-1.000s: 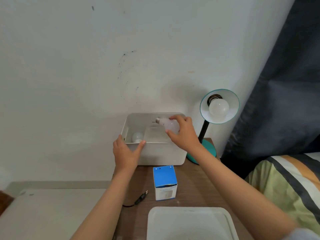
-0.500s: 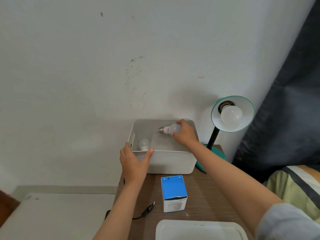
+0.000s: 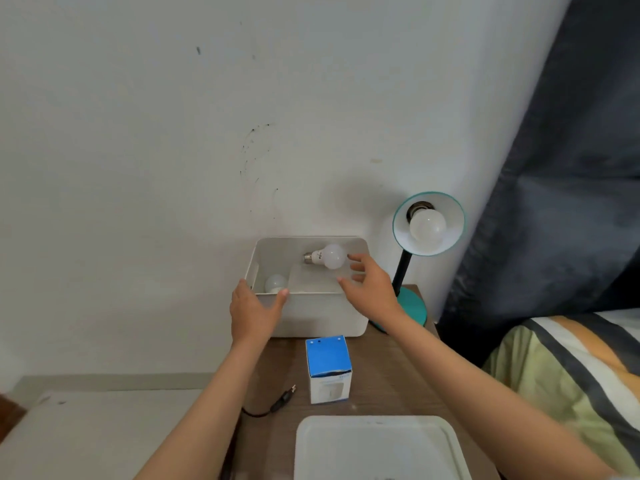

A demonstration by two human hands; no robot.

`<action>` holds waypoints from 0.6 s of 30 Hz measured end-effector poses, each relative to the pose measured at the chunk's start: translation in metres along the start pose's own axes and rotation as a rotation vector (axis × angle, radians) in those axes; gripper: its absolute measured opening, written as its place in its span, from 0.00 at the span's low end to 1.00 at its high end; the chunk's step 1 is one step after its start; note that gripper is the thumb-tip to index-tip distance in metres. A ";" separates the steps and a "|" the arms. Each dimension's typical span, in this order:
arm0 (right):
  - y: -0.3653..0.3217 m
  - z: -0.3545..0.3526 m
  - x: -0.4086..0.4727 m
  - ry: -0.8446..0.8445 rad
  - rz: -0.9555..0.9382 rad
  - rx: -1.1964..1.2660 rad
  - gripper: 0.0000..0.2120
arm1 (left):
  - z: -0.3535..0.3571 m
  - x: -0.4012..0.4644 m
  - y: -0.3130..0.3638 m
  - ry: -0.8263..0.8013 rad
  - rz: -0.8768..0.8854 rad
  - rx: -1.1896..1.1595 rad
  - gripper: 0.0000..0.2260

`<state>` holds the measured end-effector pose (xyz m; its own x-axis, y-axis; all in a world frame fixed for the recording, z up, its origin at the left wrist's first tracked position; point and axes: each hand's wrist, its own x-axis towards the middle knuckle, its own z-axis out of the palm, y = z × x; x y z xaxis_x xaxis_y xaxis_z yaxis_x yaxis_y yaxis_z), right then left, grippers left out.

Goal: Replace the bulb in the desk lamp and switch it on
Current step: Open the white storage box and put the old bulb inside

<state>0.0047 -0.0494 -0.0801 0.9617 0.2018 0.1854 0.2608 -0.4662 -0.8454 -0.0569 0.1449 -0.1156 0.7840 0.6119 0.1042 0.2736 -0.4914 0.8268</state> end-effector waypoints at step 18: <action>0.120 -0.057 -0.271 -0.088 0.330 -0.430 0.25 | -0.004 -0.247 -0.077 -0.372 -0.113 0.274 0.29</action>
<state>-0.2197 -0.2087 -0.2033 0.9925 0.0476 -0.1127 -0.0249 -0.8233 -0.5671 -0.2745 0.0344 -0.2029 0.8735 0.4322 -0.2241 0.4662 -0.6103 0.6405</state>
